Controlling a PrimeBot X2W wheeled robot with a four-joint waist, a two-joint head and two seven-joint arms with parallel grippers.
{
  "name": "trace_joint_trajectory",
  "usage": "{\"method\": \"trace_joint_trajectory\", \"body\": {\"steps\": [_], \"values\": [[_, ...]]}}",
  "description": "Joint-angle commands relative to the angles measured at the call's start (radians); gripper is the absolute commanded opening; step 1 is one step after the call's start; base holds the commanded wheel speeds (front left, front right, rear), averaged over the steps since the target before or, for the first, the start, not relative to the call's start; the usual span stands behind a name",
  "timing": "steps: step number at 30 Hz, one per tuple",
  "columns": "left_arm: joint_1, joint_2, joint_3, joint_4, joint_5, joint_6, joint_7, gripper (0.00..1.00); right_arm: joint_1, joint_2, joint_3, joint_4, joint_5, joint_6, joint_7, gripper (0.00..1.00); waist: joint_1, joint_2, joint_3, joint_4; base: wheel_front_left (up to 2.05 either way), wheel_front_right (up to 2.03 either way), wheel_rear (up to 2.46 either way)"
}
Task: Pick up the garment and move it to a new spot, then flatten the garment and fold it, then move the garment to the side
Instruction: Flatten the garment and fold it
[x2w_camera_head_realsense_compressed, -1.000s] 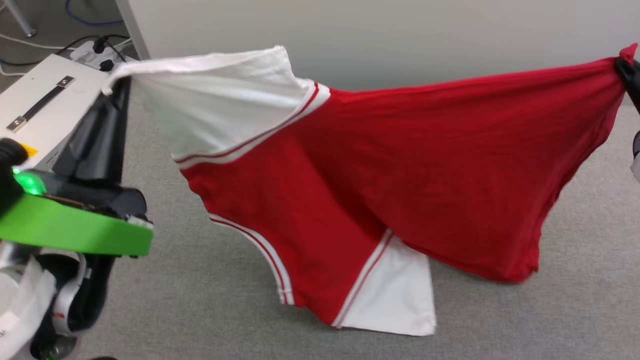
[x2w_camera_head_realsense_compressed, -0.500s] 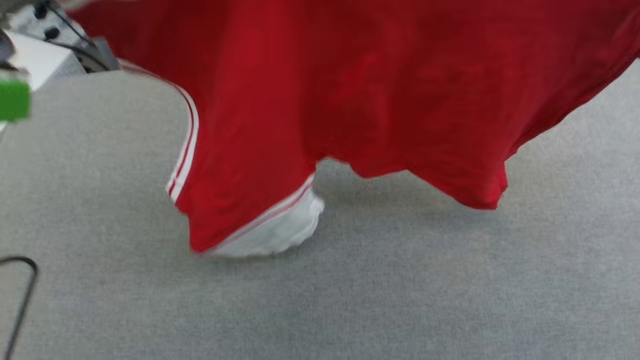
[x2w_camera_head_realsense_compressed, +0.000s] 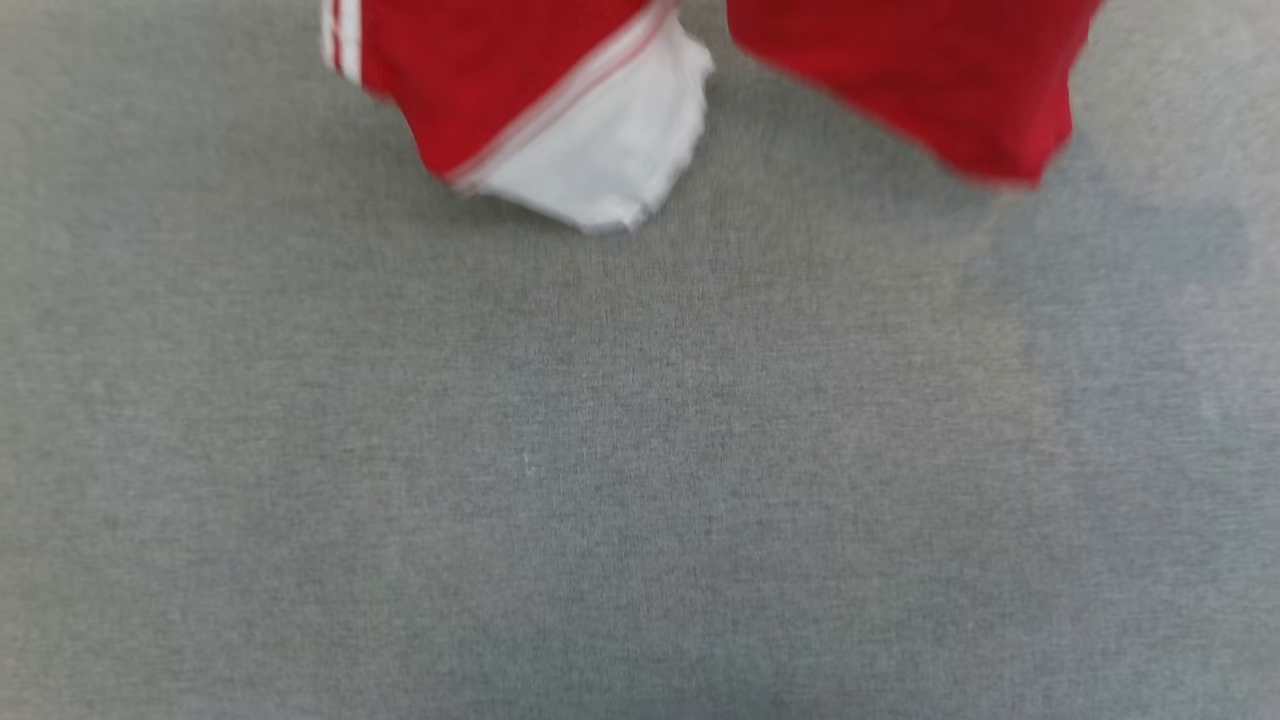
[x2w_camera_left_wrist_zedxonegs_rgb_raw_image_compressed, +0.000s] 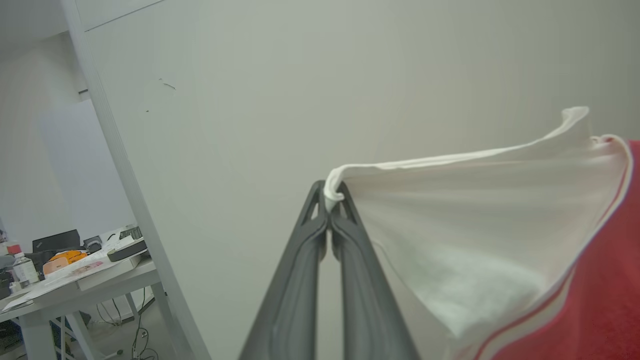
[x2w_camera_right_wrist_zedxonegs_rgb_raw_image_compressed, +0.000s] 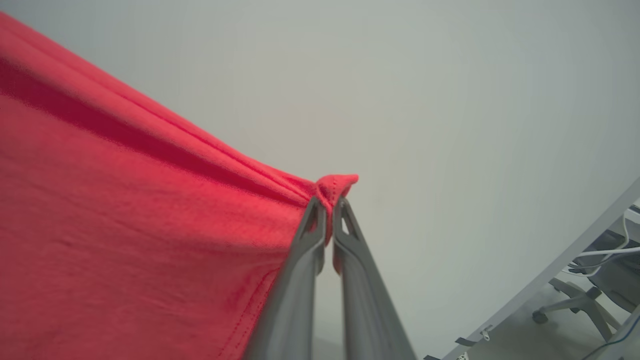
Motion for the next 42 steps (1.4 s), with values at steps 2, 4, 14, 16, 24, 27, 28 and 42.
{"method": "trace_joint_trajectory", "body": {"steps": [2,4,14,16,24,27,28,42], "values": [[-0.120,-0.017,-0.023,0.089,0.039,-0.023,-0.002,0.00,-0.102,0.009,0.001,0.084,-0.042,-0.002,-0.040,0.00,-0.0001,0.0115,0.163,-0.002,0.00,0.00,0.00],[-0.214,-0.044,-0.054,0.179,0.066,-0.041,-0.011,0.00,-0.181,0.035,-0.004,0.158,-0.071,-0.002,-0.081,0.00,-0.0001,0.0115,0.188,-0.001,0.00,0.00,0.00],[-0.590,-0.172,-0.096,0.589,0.147,-0.064,-0.212,0.00,-0.474,0.197,-0.128,0.505,-0.300,-0.002,-0.346,0.00,-0.0001,0.0115,0.238,-0.008,0.00,0.00,0.00],[-0.622,-0.191,-0.101,0.653,0.154,-0.065,-0.258,0.00,-0.501,0.224,-0.159,0.553,-0.336,-0.002,-0.391,0.00,-0.0001,0.0115,0.242,-0.004,0.00,0.00,0.00],[-0.541,-0.246,-0.166,0.813,0.133,-0.084,-0.343,0.00,-0.476,0.282,-0.197,0.682,-0.424,-0.002,-0.507,0.00,-0.0001,0.0115,0.259,0.019,0.00,0.00,0.00],[-0.450,-0.271,-0.196,0.825,0.113,-0.087,-0.354,0.00,-0.433,0.297,-0.208,0.717,-0.444,-0.002,-0.555,0.00,-0.0001,0.0115,0.261,0.034,0.00,0.00,0.00],[-0.424,-0.277,-0.203,0.824,0.106,-0.087,-0.356,0.00,-0.420,0.302,-0.208,0.727,-0.446,-0.002,-0.569,0.00,-0.0001,0.0115,0.260,0.038,0.00,0.00,0.00],[0.186,-0.329,-0.189,0.588,0.042,-0.087,-0.360,0.00,-0.051,0.330,-0.026,0.820,-0.327,-0.002,-0.702,0.00,-0.0001,0.0115,0.069,0.072,0.00,0.00,0.00]]}}
